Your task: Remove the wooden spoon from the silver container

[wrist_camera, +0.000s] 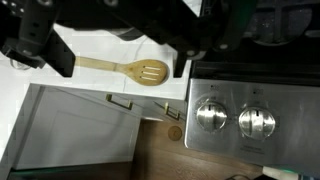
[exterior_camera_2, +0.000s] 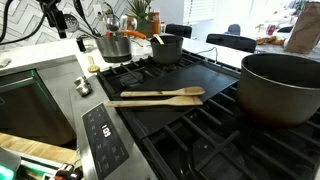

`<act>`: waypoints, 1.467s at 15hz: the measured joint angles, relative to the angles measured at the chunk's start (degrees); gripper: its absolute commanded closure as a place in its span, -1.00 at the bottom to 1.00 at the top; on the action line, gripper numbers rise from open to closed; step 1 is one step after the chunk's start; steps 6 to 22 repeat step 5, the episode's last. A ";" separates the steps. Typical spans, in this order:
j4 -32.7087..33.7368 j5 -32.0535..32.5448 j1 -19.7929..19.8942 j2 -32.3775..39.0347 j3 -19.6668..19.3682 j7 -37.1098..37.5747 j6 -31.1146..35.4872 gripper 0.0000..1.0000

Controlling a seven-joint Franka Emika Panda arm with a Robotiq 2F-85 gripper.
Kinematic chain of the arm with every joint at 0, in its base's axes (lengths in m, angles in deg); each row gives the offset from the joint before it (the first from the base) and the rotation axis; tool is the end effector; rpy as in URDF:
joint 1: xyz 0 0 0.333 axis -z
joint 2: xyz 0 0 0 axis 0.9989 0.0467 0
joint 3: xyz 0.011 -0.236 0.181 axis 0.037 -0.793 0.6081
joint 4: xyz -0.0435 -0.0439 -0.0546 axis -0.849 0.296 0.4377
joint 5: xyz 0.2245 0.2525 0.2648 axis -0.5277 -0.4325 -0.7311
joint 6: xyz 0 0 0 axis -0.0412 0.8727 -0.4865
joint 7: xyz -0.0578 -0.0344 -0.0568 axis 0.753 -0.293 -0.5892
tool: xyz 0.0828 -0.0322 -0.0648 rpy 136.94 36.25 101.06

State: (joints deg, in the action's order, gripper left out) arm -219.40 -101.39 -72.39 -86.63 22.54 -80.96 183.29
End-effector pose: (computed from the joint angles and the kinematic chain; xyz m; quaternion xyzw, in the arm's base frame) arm 0.3872 -0.1663 0.5085 -0.9558 0.2257 -0.0370 0.1847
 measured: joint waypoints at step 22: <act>0.75 1.59 -0.77 -3.09 0.30 -1.36 -3.80 -1.00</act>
